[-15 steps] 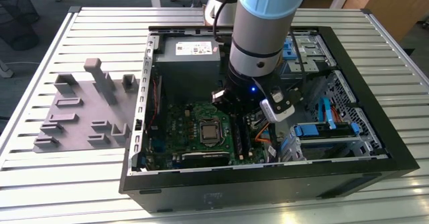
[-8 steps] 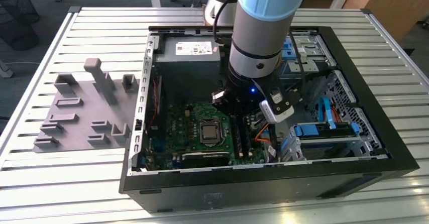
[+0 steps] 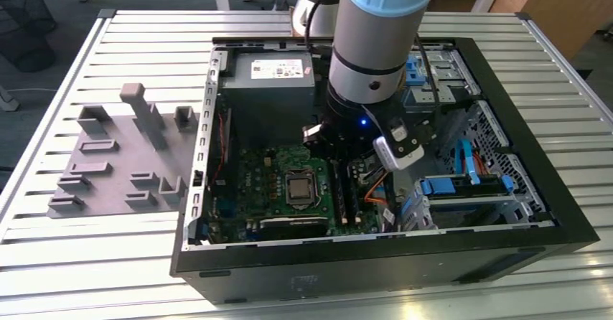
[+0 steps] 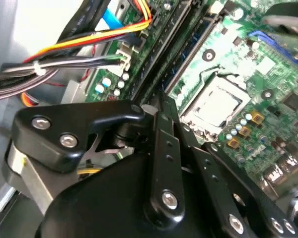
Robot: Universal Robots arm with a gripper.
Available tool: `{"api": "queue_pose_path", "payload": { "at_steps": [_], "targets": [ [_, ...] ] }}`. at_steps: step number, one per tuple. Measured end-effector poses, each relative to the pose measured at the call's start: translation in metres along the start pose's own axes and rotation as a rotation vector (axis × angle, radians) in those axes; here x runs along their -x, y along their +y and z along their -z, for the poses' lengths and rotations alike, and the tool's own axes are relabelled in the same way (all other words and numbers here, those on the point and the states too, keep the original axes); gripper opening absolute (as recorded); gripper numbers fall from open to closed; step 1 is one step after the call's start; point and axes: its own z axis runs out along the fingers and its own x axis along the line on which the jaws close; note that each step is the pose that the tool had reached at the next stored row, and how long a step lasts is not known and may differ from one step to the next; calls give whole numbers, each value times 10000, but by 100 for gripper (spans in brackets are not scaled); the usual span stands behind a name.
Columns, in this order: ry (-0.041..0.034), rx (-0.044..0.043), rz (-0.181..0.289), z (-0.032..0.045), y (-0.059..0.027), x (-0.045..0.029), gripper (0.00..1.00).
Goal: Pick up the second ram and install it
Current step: 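Press down the second ram until it locks into place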
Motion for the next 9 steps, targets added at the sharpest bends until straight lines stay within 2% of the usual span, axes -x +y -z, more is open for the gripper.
{"api": "queue_pose_path", "payload": {
  "at_steps": [2, 9],
  "targets": [
    [2, -5, 0, 47, -1, 0, 11],
    [2, -3, 0, 56, -1, -1, 11]
  ]
}}
